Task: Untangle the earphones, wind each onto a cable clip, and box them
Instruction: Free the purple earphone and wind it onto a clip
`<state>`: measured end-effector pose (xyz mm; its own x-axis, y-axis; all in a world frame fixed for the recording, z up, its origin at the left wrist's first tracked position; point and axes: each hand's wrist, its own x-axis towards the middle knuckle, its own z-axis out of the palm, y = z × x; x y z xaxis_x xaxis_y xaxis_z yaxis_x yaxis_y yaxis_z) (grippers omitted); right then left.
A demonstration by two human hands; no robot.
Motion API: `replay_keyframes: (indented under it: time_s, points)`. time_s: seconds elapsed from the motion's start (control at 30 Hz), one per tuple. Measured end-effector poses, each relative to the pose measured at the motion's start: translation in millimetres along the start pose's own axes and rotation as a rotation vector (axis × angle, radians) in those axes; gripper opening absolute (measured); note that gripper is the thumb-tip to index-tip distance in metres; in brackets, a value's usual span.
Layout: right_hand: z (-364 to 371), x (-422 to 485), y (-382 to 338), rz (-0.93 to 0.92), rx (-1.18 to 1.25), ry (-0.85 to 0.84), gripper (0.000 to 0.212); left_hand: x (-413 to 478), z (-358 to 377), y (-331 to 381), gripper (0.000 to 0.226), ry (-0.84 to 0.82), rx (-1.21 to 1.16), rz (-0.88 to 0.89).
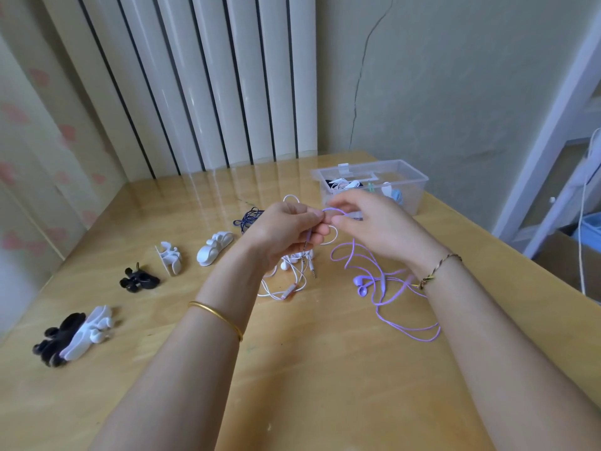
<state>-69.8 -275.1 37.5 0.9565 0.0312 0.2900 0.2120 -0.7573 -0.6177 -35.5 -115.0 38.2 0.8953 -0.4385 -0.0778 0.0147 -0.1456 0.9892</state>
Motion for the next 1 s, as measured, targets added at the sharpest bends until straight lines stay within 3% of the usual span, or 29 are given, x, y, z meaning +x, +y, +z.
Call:
replay_keyframes:
  time_s: [0.07,0.2,0.4,0.53,0.7,0.87,1.0]
  points:
    - [6.6,1.7,-2.6,-0.004,0.063,0.007,0.014,-1.0,0.4,1.1,0.025,0.002,-0.058,-0.001]
    - [12.7,1.7,1.8,-0.021,0.369,0.037,0.021,-4.1,-4.5,-0.5,0.022,-0.030,-0.179,-0.057]
    - [25.0,8.8,5.6,0.007,0.489,0.107,0.023,-10.8,-7.0,-7.0,0.021,-0.163,-0.361,-0.075]
    - [37.2,3.1,3.2,0.015,0.502,0.038,0.020,-7.6,-5.4,-11.0,0.022,-0.010,-0.617,-0.062]
    - [51.4,2.1,5.6,-0.053,0.331,0.001,0.028,0.7,4.8,-13.8,0.020,0.209,-0.820,-0.031]
    - [49.7,-0.4,2.2,-0.133,0.114,-0.151,0.025,2.8,11.8,-21.6,0.018,0.395,-0.693,0.163]
    - [35.8,0.3,-6.3,-0.116,0.048,-0.132,0.022,5.4,12.2,-30.8,0.017,0.505,-0.321,0.288]
